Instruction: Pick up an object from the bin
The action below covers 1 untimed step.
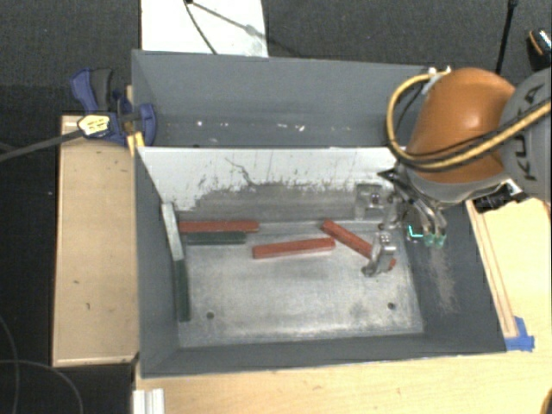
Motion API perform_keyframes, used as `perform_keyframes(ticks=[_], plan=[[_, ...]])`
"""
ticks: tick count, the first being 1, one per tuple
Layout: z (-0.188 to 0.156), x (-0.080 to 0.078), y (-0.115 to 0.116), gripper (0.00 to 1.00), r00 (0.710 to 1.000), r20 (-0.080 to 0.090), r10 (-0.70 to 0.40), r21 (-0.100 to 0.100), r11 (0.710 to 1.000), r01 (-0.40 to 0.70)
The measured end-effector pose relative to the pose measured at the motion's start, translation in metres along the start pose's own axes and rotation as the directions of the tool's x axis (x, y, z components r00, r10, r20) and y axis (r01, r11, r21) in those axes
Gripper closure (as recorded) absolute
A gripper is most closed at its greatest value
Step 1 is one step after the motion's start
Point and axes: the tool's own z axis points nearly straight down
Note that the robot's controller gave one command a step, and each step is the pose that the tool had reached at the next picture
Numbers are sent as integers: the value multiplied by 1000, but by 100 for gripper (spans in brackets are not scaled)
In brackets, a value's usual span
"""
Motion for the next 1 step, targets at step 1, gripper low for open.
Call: perform_keyframes(ticks=[1], plan=[[132, -36, -17, 0, 977, 3, -214, 1, 977, 214]])
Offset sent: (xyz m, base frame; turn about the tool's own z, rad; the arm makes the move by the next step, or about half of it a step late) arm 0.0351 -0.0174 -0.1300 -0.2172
